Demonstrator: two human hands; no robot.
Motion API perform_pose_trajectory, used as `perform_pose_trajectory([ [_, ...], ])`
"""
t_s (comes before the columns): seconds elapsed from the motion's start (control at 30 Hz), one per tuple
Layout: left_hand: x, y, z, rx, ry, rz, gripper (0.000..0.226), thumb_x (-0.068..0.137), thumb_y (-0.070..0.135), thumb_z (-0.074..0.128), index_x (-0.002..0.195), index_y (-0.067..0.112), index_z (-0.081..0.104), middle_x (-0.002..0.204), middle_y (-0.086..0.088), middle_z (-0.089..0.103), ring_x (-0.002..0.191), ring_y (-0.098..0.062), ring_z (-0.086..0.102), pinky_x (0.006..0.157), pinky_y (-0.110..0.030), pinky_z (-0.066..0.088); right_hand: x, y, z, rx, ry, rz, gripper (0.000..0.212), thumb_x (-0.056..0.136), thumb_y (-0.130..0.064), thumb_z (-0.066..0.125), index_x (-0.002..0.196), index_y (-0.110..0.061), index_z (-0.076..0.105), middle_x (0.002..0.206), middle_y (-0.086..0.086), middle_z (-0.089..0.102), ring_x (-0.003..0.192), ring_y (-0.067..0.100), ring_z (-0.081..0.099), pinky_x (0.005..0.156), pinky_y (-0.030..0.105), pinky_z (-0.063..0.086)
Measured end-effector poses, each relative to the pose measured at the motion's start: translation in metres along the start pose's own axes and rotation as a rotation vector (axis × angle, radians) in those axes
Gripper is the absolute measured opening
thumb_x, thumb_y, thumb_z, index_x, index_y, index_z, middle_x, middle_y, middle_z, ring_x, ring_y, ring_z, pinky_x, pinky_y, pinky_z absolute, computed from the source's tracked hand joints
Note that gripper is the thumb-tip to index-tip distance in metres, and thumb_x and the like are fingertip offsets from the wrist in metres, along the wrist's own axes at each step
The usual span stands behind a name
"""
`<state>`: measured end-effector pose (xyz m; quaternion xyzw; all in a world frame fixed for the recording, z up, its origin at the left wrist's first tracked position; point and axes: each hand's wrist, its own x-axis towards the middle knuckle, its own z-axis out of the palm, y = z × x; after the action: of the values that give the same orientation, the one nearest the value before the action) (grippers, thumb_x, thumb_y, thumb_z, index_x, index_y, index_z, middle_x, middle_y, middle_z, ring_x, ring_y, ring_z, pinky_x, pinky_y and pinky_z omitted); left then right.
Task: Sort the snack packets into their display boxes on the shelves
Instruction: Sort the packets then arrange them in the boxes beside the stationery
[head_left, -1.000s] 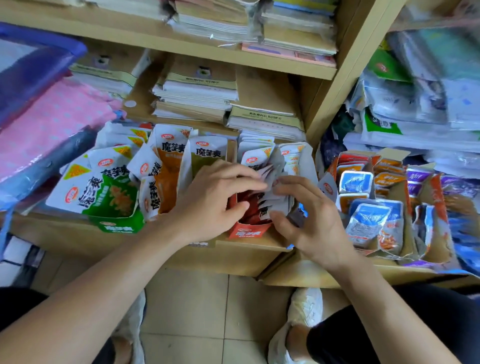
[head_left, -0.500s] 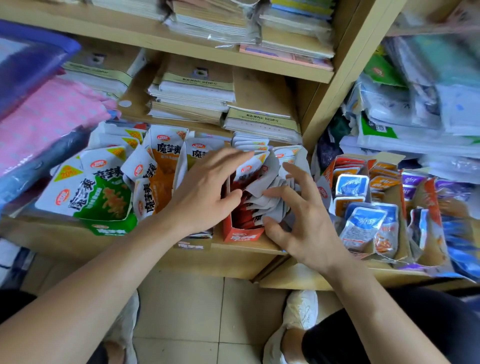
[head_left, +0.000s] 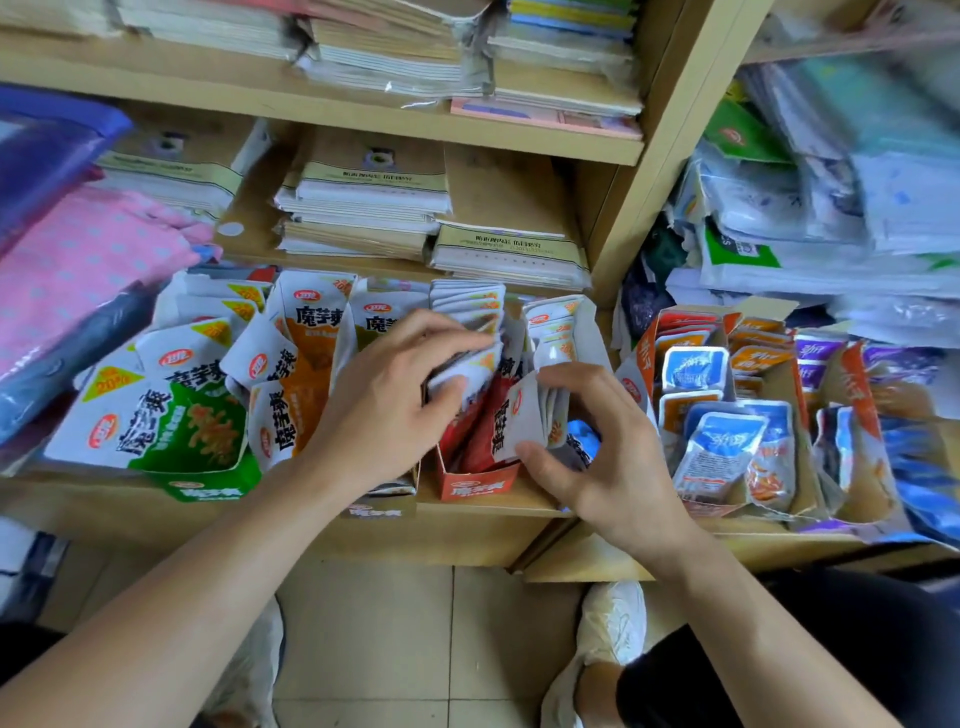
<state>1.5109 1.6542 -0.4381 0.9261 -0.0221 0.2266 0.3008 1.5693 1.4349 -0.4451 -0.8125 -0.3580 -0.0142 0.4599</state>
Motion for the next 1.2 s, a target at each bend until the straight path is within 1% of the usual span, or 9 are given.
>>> perform_pose_trajectory([
  [0.17,-0.003,-0.004,-0.002,0.067,0.032,-0.063,0.046,0.089,0.013,0.053,0.131,0.03,0.063,0.126,0.012,0.052,0.078,-0.009,0.057,0.103,-0.047,0.044,0.001,0.001,0.0,-0.047,0.001,0.016,0.041,0.08,-0.013,0.082,0.113,-0.013,0.057,0.111,-0.005,0.056,0.109,0.003,0.054,0.09,0.011,0.041],
  [0.23,-0.003,-0.001,0.0,0.138,0.015,-0.032,0.05,0.088,0.005,0.053,0.132,0.024,0.064,0.128,0.003,0.053,0.086,-0.012,0.06,0.122,-0.024,0.01,0.003,0.002,0.0,-0.035,-0.015,0.046,0.043,0.08,-0.015,0.081,0.114,-0.014,0.054,0.11,-0.003,0.054,0.107,0.004,0.052,0.089,0.01,0.039],
  [0.3,-0.002,0.005,-0.001,0.18,-0.019,-0.016,0.057,0.083,-0.007,0.058,0.135,0.017,0.063,0.129,-0.006,0.055,0.104,-0.021,0.061,0.104,0.001,-0.006,0.007,0.001,0.002,-0.014,-0.035,0.108,0.052,0.078,-0.023,0.076,0.123,-0.016,0.051,0.113,-0.002,0.05,0.108,0.003,0.05,0.088,0.007,0.037],
  [0.53,0.005,0.004,0.002,0.147,-0.079,0.001,0.057,0.086,0.012,0.046,0.141,0.022,0.058,0.137,0.002,0.054,0.127,-0.022,0.053,0.099,0.005,-0.004,0.025,0.004,0.007,0.039,-0.207,0.272,0.09,0.073,-0.037,0.066,0.155,-0.022,0.032,0.117,-0.005,0.034,0.121,0.003,0.038,0.102,0.006,0.033],
  [0.73,0.004,-0.002,0.006,-0.001,-0.207,-0.067,0.084,0.075,0.078,0.051,0.15,0.038,0.044,0.146,0.02,0.038,0.138,-0.009,0.033,0.103,-0.015,0.02,0.019,0.007,0.013,0.077,-0.156,0.1,0.099,0.071,-0.045,0.088,0.153,-0.019,0.039,0.139,-0.016,0.051,0.136,-0.001,0.042,0.108,0.015,0.035],
  [0.9,0.006,0.0,0.0,-0.065,-0.092,-0.059,0.053,0.086,0.035,0.052,0.137,0.024,0.061,0.138,0.011,0.057,0.132,-0.013,0.047,0.101,0.004,-0.001,0.02,0.014,0.008,-0.004,-0.105,0.079,0.076,0.073,-0.055,0.08,0.137,-0.021,0.057,0.133,-0.01,0.056,0.131,0.005,0.048,0.108,0.028,0.043],
  [1.0,0.003,-0.003,-0.003,-0.158,-0.073,-0.102,0.05,0.09,0.017,0.05,0.138,0.024,0.059,0.12,0.029,0.059,0.113,0.003,0.055,0.104,-0.013,0.03,0.018,0.015,0.011,-0.05,-0.075,0.045,0.052,0.082,-0.047,0.077,0.125,-0.022,0.061,0.129,-0.011,0.056,0.128,0.008,0.05,0.105,0.033,0.045],
  [1.07,-0.001,-0.008,-0.003,-0.173,-0.06,-0.122,0.05,0.092,0.017,0.05,0.141,0.027,0.057,0.106,0.035,0.058,0.097,0.004,0.057,0.084,-0.023,0.045,0.018,0.014,0.013,-0.062,-0.067,0.049,0.058,0.08,-0.044,0.08,0.13,-0.023,0.057,0.129,-0.011,0.055,0.128,0.008,0.049,0.106,0.034,0.045],
  [1.2,-0.005,-0.014,-0.006,-0.231,-0.081,-0.12,0.043,0.091,0.024,0.054,0.133,0.028,0.064,0.123,0.021,0.064,0.121,0.0,0.056,0.101,-0.033,0.048,0.023,0.006,0.017,-0.06,-0.087,0.007,0.096,0.072,-0.052,0.081,0.152,-0.022,0.037,0.149,-0.01,0.038,0.142,0.01,0.034,0.117,0.032,0.032],
])
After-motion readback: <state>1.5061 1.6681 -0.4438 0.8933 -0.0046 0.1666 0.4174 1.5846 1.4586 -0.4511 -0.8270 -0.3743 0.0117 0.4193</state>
